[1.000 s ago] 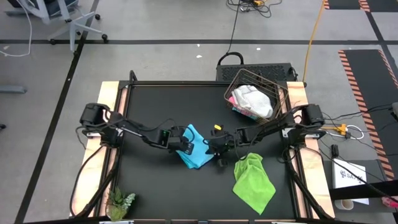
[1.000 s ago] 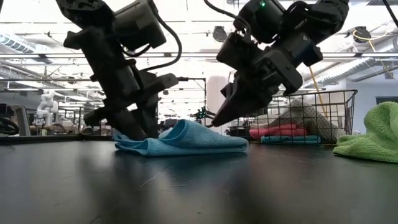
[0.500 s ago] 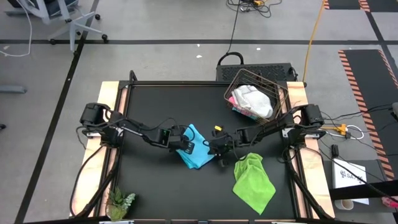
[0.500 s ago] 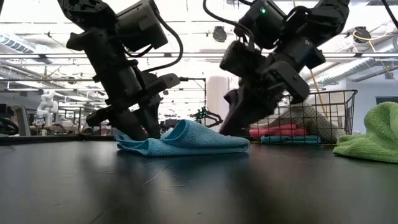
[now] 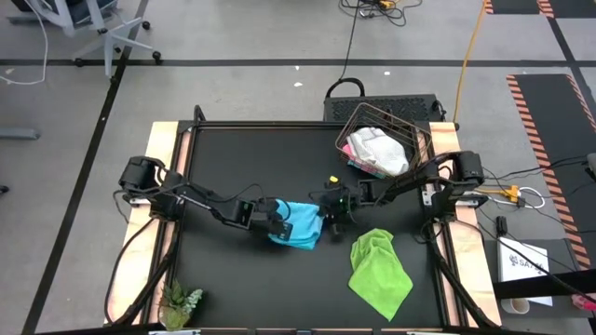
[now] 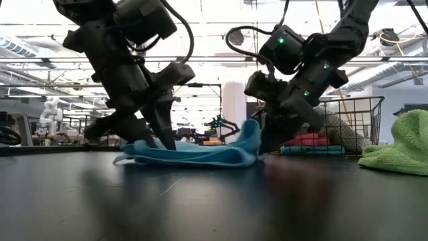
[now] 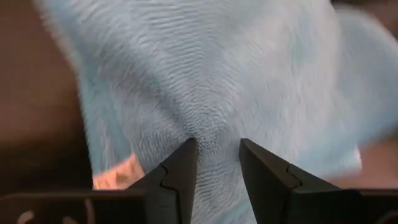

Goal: Fold microfiber towels
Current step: Fold the blue towel

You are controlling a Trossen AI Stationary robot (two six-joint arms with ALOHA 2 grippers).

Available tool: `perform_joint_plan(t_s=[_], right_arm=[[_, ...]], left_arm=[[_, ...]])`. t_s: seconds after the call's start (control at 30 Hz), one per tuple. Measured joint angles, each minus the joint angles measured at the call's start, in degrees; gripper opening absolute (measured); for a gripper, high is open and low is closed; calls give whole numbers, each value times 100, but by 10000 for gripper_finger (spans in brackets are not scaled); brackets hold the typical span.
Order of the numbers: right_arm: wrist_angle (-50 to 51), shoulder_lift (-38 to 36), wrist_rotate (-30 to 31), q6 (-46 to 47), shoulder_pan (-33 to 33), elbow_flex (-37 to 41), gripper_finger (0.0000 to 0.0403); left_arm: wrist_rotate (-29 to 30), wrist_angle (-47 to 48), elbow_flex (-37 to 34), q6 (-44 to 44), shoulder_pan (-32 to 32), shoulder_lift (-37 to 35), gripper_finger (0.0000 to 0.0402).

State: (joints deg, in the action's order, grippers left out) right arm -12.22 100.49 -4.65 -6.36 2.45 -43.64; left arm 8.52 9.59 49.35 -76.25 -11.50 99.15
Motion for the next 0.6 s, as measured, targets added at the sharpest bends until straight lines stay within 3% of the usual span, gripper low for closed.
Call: perform_joint_plan(t_s=[0.3, 0.47, 0.6], right_arm=[[616, -775, 42, -969, 769, 15, 0], [1153, -1520, 25, -707, 976, 13, 0], [1210, -1988, -217, 53, 857, 13, 0]], left_arm=[[50, -384, -7, -470, -296, 14, 126], [493, -380, -7, -328, -137, 12, 126], [539, -524, -7, -19, 151, 12, 126]])
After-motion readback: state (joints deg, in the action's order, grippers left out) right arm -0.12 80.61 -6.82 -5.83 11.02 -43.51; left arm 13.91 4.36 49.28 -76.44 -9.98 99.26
